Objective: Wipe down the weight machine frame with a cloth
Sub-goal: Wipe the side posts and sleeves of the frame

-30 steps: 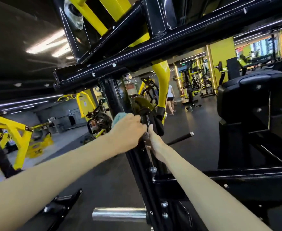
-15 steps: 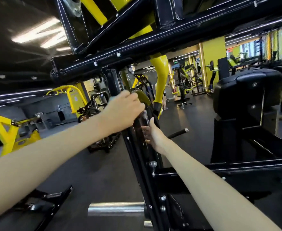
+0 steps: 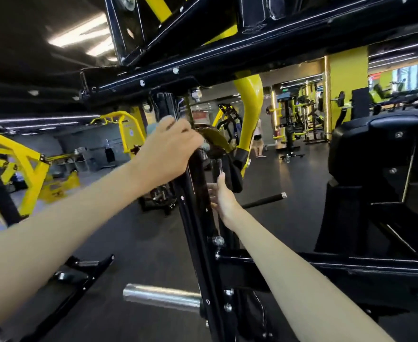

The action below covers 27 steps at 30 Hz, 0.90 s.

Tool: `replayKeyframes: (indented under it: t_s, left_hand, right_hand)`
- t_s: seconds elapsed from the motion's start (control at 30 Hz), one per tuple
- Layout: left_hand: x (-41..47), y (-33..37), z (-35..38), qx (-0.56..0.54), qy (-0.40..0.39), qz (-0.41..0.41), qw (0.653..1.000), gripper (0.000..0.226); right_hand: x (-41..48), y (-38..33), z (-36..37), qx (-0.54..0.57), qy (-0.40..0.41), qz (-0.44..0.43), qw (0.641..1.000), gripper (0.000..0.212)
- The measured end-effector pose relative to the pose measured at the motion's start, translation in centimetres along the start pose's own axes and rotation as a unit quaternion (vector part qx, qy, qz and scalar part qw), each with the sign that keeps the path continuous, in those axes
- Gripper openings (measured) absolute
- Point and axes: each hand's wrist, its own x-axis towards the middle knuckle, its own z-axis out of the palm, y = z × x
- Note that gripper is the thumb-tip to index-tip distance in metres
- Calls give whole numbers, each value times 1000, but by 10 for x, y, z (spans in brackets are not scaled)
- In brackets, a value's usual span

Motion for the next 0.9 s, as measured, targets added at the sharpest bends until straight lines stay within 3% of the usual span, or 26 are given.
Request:
replayKeyframes:
  t_s: [0.13, 0.2, 0.33, 0.4, 0.53, 0.73, 0.83, 0.9]
  left_hand:
    - [-29, 55, 16, -23, -105, 137, 985, 27]
    - [-17, 42, 9, 13, -97, 156, 983, 21]
    - [22, -8, -7, 144, -27, 29, 989, 26]
    - [23, 0, -3, 190, -52, -13, 980, 29]
    - [8, 46, 6, 172, -173, 57, 968, 34]
    - [33, 12, -13, 282, -100, -48, 953, 43]
    - [13, 36, 8, 223, -130, 5, 966, 52]
    - [-12, 72, 24, 147, -174, 70, 971, 43]
  right_hand:
    - [0, -2, 1, -15, -23, -16, 999, 58]
    - [1, -1, -2, -9, -33, -4, 999, 59]
    - [1, 1, -10, 2, -38, -7, 999, 62]
    - [8, 7, -12, 17, -40, -8, 999, 62]
    - [12, 6, -12, 27, -45, 2, 999, 60]
    - [10, 5, -14, 30, -66, 24, 997, 61]
    - [4, 9, -14, 33, -56, 28, 998, 66]
    - [0, 11, -16, 20, -51, 34, 998, 77]
